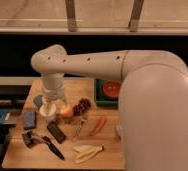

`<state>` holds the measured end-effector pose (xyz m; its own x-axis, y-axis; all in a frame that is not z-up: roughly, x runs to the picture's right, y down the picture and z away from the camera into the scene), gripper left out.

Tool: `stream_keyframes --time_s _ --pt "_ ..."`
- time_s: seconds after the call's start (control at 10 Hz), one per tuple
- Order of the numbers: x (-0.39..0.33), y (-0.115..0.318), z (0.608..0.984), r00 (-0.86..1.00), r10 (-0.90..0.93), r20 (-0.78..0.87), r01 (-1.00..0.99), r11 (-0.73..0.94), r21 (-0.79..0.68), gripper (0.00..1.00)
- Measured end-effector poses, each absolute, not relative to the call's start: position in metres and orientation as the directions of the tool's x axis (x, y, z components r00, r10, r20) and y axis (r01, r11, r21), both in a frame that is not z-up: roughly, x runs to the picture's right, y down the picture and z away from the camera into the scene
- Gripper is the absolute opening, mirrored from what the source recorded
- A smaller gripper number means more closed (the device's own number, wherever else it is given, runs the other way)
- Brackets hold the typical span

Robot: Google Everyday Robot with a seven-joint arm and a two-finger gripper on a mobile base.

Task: Place brush in paper cup

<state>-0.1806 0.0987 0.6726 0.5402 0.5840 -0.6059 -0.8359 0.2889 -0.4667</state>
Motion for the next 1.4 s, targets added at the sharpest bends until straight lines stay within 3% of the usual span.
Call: stream_keyframes --time_s 0.3,0.9,1.4 --pt "-0.229 0.141 0.669 0.644 0.513 -0.568 -0.754 0.297 -0.586 0.65" --pt "-0.24 0.15 0.672 0.674 0.476 -0.565 -0.73 0.308 -0.611 0.65" --pt "-0.295 0.225 0.7 0.741 0.338 -0.58 -0.67 0.311 -0.674 0.65"
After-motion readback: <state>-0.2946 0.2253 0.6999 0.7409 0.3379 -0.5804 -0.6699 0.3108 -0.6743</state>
